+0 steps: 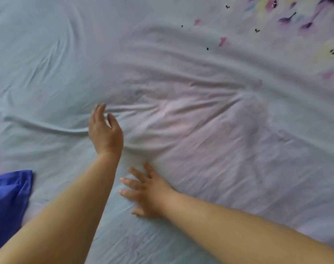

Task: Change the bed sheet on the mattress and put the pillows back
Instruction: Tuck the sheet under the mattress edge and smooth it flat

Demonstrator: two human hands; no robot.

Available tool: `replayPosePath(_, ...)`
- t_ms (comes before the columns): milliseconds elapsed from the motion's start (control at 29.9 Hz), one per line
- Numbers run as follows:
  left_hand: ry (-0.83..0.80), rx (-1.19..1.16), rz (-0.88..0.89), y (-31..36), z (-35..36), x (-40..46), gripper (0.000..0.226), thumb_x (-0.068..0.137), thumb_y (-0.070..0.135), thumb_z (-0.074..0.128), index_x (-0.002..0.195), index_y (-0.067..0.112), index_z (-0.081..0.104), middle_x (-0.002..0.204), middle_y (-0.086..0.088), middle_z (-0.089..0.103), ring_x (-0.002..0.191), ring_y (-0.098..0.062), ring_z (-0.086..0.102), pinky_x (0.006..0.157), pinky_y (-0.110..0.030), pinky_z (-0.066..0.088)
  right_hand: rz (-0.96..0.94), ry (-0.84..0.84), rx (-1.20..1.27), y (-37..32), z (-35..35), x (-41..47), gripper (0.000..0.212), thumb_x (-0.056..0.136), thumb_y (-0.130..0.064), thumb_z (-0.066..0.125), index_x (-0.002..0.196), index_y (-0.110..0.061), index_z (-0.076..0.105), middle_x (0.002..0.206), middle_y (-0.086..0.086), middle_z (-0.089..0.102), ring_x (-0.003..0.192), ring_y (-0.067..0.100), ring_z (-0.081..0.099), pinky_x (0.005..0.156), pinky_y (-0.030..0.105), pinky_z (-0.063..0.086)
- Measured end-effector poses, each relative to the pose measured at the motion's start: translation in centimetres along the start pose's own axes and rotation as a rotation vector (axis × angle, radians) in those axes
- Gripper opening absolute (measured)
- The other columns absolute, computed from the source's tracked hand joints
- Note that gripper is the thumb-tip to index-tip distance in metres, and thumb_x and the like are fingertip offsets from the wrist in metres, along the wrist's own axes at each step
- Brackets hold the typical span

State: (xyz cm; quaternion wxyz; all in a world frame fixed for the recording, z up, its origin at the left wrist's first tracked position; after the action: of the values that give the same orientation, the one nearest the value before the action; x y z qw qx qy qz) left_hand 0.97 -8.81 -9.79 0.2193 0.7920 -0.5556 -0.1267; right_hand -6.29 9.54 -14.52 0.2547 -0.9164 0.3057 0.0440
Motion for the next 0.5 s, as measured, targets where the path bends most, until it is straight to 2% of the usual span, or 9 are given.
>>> replayPosePath(33, 0.023, 0.093, -0.117, -3.6, -1.2, -0.2, 0.046, 0.095, 0.025, 0.041, 0.140, 0.015, 0.045, 0.149, -0.009, 0.039, 0.138, -0.025, 0.035, 0.113, -0.036, 0.025, -0.033, -0.099, -0.047, 1.0, 0.2, 1.4, 0.067, 0.088, -0.056, 0.045, 0.147, -0.029, 0.029, 0.159, 0.000, 0.015, 0.147, 0.026, 0.005, 0.110, 0.061, -0.008)
replayPosePath(67, 0.006, 0.194, -0.244, -7.1, -2.0, -0.8, 0.051, 0.096, 0.028, 0.042, 0.145, 0.018, 0.036, 0.155, -0.008, 0.028, 0.142, -0.026, 0.026, 0.114, -0.040, 0.020, 0.028, -0.071, -0.099, 4.4, -1.5, 2.5, 0.066, 0.092, -0.056, 0.037, 0.150, -0.029, 0.019, 0.160, -0.002, 0.005, 0.148, 0.022, -0.003, 0.109, 0.060, -0.014)
replayPosePath(100, -0.042, 0.298, -0.349, -10.0, -2.4, -1.3, 0.056, 0.096, 0.034, 0.041, 0.149, 0.020, 0.028, 0.158, -0.007, 0.019, 0.144, -0.028, 0.019, 0.116, -0.043, 0.015, 0.167, 0.037, -0.164, 9.7, -4.3, 3.0, 0.064, 0.096, -0.053, 0.030, 0.152, -0.028, 0.013, 0.160, -0.003, 0.000, 0.147, 0.020, -0.006, 0.109, 0.059, -0.015)
replayPosePath(134, -0.095, 0.378, -0.429, -12.2, -2.6, -1.6, 0.061, 0.097, 0.042, 0.038, 0.151, 0.021, 0.020, 0.160, -0.007, 0.012, 0.145, -0.029, 0.014, 0.116, -0.044, 0.011, 0.382, 0.157, -0.200, 16.6, -7.5, 2.1, 0.061, 0.097, -0.049, 0.025, 0.152, -0.027, 0.010, 0.160, -0.004, -0.002, 0.147, 0.020, -0.007, 0.111, 0.057, -0.014)
replayPosePath(201, -0.159, 0.427, -0.507, -13.7, -2.0, -0.2, 0.065, 0.097, 0.052, 0.028, 0.153, 0.024, 0.010, 0.161, -0.006, 0.003, 0.146, -0.030, 0.007, 0.117, -0.046, 0.006, 0.803, 0.331, -0.171, 30.1, -12.7, -4.6, 0.060, 0.097, -0.047, 0.021, 0.152, -0.028, 0.010, 0.160, -0.007, 0.000, 0.147, 0.019, -0.007, 0.113, 0.053, -0.011)
replayPosePath(267, -0.204, 0.418, -0.443, -11.6, 0.4, 3.2, 0.061, 0.098, 0.053, 0.022, 0.152, 0.030, 0.007, 0.161, -0.004, -0.001, 0.147, -0.031, 0.001, 0.117, -0.047, 0.002, 1.020, 0.392, -0.172, 37.3, -13.8, -11.5, 0.061, 0.095, -0.049, 0.018, 0.152, -0.029, 0.011, 0.160, -0.009, 0.004, 0.147, 0.019, -0.005, 0.113, 0.055, -0.008)
replayPosePath(368, -0.379, 0.387, -0.177, -2.1, 7.8, 7.9, 0.058, 0.098, 0.053, 0.022, 0.151, 0.033, 0.011, 0.161, 0.000, -0.002, 0.147, -0.032, -0.003, 0.119, -0.043, 0.000, 1.030, 0.416, -0.196, 38.8, -13.4, -13.4, 0.060, 0.094, -0.049, 0.019, 0.151, -0.029, 0.014, 0.160, -0.008, 0.009, 0.147, 0.020, -0.001, 0.113, 0.058, -0.004)
replayPosePath(435, -0.543, 0.180, 0.026, 6.6, 13.2, 8.2, 0.054, 0.098, 0.049, 0.034, 0.149, 0.033, 0.025, 0.160, 0.001, 0.011, 0.147, -0.027, 0.006, 0.119, -0.038, 0.007, 1.012, 0.473, -0.182, 38.6, -13.2, -12.8, 0.059, 0.094, -0.048, 0.023, 0.150, -0.029, 0.017, 0.159, -0.008, 0.012, 0.147, 0.020, 0.003, 0.113, 0.059, -0.002)
replayPosePath(502, -0.618, -0.101, 0.190, 12.8, 15.0, 7.2, 0.047, 0.096, 0.041, 0.048, 0.142, 0.029, 0.042, 0.151, 0.002, 0.037, 0.141, -0.013, 0.029, 0.113, -0.023, 0.022, 0.994, 0.512, -0.162, 38.6, -13.3, -12.9, 0.059, 0.094, -0.047, 0.027, 0.149, -0.028, 0.021, 0.158, -0.006, 0.016, 0.147, 0.021, 0.006, 0.114, 0.059, 0.000)
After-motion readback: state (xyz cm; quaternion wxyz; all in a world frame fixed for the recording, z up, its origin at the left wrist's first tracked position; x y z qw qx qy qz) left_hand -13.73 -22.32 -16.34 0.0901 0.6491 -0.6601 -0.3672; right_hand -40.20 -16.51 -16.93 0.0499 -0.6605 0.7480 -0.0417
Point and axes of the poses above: each hand's wrist, its own x-axis towards the middle knuckle, its own z-axis out of the palm, y = z × x, the point moved 10 cm from there along x, towards the middle knuckle
